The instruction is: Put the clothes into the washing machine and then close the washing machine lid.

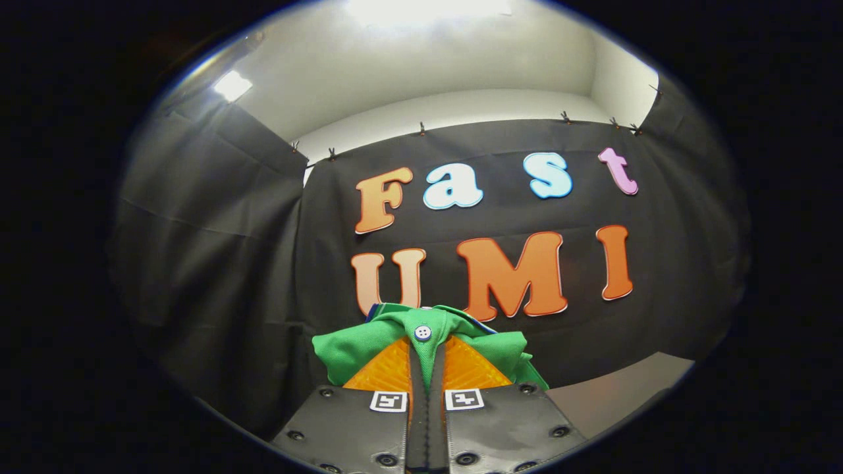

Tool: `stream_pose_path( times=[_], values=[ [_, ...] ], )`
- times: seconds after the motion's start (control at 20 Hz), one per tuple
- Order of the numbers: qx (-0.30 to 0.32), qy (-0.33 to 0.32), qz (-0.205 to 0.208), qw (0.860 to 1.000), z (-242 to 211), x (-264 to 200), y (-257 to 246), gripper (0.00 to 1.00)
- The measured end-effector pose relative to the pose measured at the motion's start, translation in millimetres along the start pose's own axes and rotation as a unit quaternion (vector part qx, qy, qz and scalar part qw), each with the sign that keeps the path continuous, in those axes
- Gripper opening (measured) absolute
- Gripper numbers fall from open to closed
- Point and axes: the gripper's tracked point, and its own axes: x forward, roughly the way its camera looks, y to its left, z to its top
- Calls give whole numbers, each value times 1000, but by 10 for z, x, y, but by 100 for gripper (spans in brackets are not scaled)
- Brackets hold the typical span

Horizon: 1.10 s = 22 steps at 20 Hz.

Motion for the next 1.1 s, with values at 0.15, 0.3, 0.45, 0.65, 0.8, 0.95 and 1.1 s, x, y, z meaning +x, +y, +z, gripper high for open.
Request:
stream_pose_path(
  times=[0.15, 0.3, 0.45, 0.65, 0.8, 0.95, 1.1],
  values=[
    [9, 24, 1, 1000, -406, 225, 276, 8],
    [13, 64, 0, 998, -969, 411, 513, 8],
    [2, 115, 8, 993, -1605, 491, 743, 8],
    [11, 169, 20, 985, -2352, 604, 972, 8],
    [8, 215, 15, 976, -2948, 690, 992, 8],
    [4, 278, 0, 961, -3600, 613, 935, 8],
    [11, 321, -16, 947, -4081, 541, 856, 8]
  ],
)
